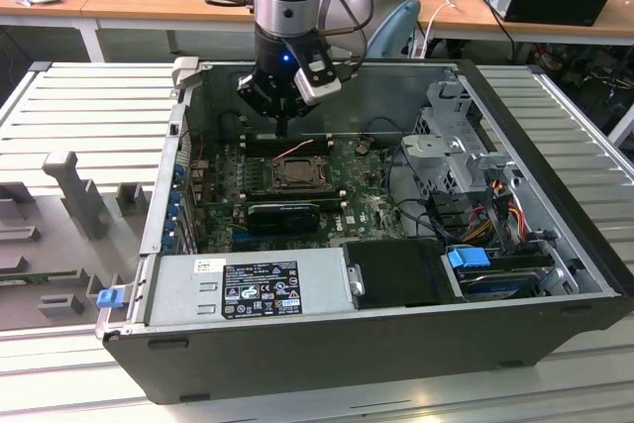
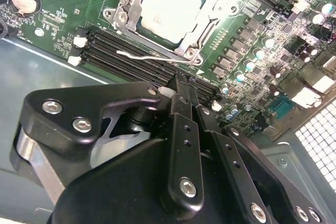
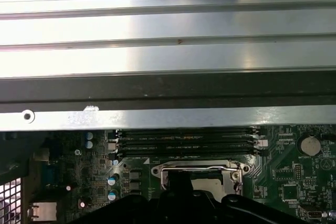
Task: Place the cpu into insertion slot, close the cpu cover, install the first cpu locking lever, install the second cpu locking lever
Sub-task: 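Install the first cpu locking lever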
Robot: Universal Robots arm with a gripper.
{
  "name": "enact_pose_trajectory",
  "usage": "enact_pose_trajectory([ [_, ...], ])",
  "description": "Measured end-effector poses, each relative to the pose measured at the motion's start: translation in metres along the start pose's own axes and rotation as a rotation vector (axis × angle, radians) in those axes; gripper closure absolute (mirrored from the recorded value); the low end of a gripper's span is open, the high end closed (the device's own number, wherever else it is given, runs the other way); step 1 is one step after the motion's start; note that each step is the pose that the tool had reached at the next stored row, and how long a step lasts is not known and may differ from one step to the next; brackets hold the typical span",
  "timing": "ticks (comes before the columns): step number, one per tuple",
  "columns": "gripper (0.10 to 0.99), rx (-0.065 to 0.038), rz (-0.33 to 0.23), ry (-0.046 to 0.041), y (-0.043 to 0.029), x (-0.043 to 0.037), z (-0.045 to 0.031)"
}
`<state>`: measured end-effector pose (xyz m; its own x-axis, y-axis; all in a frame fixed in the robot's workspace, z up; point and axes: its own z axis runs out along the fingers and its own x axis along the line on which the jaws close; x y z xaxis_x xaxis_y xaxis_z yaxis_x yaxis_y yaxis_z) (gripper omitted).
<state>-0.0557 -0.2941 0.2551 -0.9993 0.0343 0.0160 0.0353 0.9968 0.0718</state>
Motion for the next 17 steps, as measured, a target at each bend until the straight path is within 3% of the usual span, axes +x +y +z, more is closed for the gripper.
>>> enact_pose_trajectory([
  [17, 0.980, 0.000, 0.000, 0.0000, 0.0003, -0.0111, 0.0003],
])
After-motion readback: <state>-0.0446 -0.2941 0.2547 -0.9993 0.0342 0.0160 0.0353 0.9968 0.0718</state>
